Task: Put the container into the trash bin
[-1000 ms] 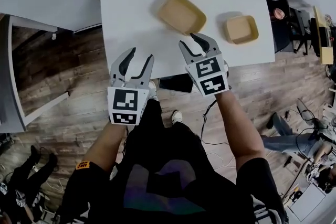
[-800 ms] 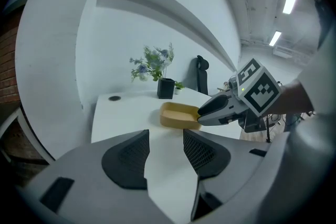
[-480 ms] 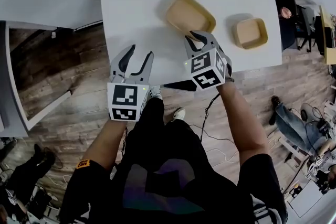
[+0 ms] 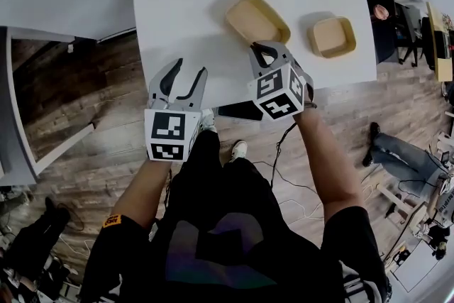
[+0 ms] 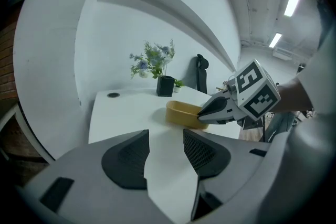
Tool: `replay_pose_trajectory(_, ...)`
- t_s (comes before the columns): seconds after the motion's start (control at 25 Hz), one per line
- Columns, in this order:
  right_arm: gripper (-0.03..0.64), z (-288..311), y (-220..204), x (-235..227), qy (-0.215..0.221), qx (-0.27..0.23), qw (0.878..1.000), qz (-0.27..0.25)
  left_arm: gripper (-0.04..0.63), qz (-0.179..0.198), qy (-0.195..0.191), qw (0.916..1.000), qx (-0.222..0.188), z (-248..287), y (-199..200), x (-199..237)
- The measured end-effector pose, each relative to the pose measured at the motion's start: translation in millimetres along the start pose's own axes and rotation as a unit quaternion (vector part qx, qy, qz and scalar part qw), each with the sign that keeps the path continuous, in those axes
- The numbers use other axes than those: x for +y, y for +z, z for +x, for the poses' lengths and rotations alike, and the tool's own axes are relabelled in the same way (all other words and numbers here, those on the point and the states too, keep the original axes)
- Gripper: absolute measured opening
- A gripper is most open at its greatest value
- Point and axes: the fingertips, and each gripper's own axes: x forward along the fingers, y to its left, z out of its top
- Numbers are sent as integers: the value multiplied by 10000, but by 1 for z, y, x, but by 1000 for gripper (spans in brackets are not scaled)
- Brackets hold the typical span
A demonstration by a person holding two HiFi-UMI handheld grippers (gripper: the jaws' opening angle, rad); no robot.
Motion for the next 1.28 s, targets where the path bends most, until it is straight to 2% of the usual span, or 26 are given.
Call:
replay_pose_trajectory(0.28,32,-51,-17,23,-68,-295,9994,-155,192,26,78,9999,-87,-31,-12,-40)
replay_pose_trajectory(0.64,32,-147,-68,70,189,-767,9951,-588,192,-88,232,9993,-281,-89,-28,-137)
replay_pose_trajectory(0.96,32,-207,-131,114,761,-1032,9884,-816,192,-234,376,9988,-214,-113,-68,-207)
replay_pose_trajectory(1.28,32,-195,-188,169,1630,-796,9782,-1014,192,-430,416,9980,207,-114,-124,-222)
